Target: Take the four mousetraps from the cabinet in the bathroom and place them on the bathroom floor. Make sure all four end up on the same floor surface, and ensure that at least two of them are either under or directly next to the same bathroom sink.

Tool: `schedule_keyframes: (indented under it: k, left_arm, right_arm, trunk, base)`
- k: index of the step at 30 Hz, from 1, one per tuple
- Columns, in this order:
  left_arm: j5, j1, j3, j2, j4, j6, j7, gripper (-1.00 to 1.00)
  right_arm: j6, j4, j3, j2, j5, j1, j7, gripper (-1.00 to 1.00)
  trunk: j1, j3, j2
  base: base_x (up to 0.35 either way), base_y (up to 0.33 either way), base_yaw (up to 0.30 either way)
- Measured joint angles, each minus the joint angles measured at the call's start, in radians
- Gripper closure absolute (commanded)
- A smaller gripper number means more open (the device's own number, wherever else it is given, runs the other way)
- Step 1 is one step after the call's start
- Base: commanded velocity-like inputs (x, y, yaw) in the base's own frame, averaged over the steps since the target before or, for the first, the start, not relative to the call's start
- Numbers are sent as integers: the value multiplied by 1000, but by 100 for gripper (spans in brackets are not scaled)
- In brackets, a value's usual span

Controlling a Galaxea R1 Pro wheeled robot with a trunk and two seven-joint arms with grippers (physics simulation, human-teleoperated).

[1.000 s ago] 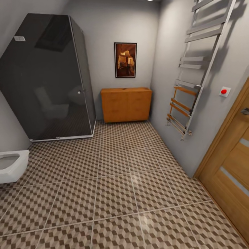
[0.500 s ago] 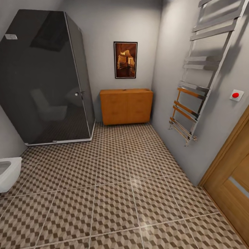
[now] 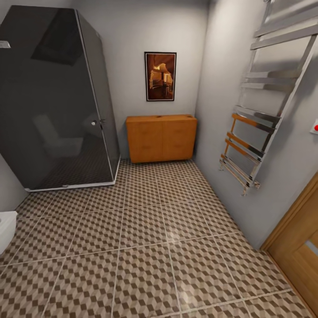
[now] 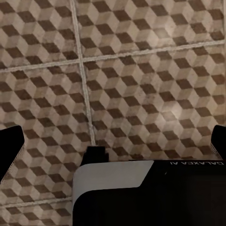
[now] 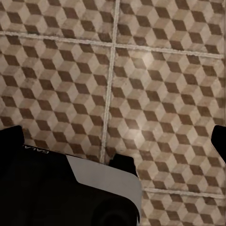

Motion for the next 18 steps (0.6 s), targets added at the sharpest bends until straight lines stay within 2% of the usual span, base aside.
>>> schedule_keyframes:
  k: [18]
  left_arm:
    - [0, 0, 0, -1, 0, 1, 0, -100]
  right_arm:
    - [0, 0, 0, -1, 0, 0, 0, -100]
  trunk:
    - [0, 0, 0]
  base:
    - [333, 0, 0]
